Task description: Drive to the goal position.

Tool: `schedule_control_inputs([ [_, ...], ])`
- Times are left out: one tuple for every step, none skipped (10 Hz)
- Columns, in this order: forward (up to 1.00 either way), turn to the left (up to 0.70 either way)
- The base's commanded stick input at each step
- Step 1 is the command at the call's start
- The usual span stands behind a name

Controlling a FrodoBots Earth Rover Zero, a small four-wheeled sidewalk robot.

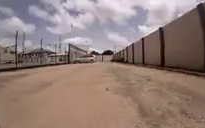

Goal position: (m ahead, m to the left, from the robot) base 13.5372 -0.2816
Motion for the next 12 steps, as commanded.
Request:
schedule_control_inputs([
  [0.85,0.0],
  [0.85,0.0],
  [0.85,0.0],
  [0.85,0.0],
  [0.85,0.0],
  [0.85,0.0],
  [0.85,0.0],
  [0.85,0.0],
  [0.85,0.0],
  [0.85,0.0],
  [0.85,0.0],
  [0.85,0.0],
])
